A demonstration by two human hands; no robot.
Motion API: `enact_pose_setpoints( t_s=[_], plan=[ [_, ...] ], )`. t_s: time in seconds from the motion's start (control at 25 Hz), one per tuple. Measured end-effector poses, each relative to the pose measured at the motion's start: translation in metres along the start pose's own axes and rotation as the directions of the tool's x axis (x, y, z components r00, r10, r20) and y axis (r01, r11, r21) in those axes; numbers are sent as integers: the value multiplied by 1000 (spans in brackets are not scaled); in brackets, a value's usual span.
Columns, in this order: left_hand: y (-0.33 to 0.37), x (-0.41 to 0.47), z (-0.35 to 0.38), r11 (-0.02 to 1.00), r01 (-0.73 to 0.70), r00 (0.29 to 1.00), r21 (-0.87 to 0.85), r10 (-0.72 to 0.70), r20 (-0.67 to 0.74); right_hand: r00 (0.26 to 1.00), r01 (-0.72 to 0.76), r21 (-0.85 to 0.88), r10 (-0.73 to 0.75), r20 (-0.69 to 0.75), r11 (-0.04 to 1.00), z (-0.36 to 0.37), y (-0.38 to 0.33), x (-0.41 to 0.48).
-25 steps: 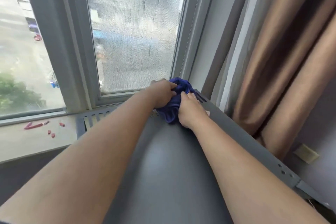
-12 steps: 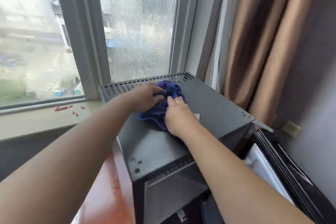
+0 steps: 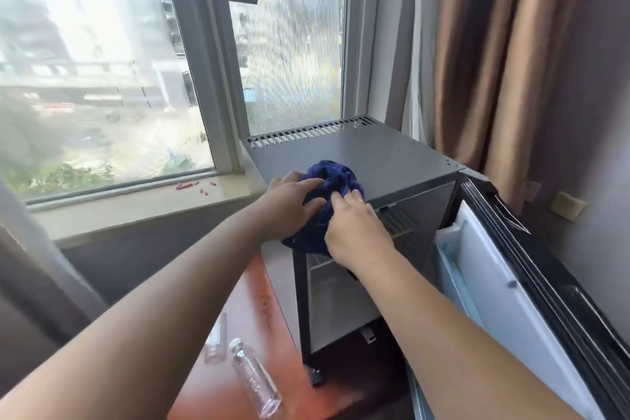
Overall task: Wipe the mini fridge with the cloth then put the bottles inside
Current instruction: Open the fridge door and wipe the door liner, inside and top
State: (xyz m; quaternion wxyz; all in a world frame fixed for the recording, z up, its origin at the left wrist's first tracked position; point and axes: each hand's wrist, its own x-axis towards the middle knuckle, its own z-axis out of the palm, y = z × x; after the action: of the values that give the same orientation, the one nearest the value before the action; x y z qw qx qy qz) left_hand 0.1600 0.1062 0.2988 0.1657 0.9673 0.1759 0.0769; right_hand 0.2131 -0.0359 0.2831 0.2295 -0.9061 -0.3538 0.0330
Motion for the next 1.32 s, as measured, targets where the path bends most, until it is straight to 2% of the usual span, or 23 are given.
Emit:
enact_pose_setpoints(
  t_s=[0.2, 0.32, 0.44, 0.68, 0.84, 1.04, 1.2, 1.32],
  plan=[
    [-14, -1, 1, 999, -22, 998, -27, 21, -51, 999, -30, -94, 32, 20, 995, 3, -20, -1],
    [-39, 13, -5, 998, -17, 998, -61, 12, -69, 994, -40, -200, 59, 88, 979, 9, -40, 24],
    [-77, 34, -14, 997, -8, 996, -73, 2, -92, 985, -73, -221, 105, 140, 973, 23, -71, 60],
    [-156, 117, -26, 983, -57, 990, -176, 34, -136, 980, -151, -231, 176, 89, 961, 61, -114, 164],
    [-211, 175, -31, 974, -77, 982, -214, 38, -183, 983, -149, -250, 170, 67, 957, 84, -137, 240],
    [-237, 202, -23, 934, -166, 964, -316, 85, -254, 984, -166, -259, 177, 20, 951, 97, -143, 275],
    [-236, 177, -7, 862, -271, 895, -427, 63, -442, 997, -74, -257, 74, -12, 963, 93, -144, 253],
    [-230, 141, 15, 778, -315, 862, -544, -6, -507, 999, 23, -276, -33, -31, 961, 91, -136, 216]
  ],
)
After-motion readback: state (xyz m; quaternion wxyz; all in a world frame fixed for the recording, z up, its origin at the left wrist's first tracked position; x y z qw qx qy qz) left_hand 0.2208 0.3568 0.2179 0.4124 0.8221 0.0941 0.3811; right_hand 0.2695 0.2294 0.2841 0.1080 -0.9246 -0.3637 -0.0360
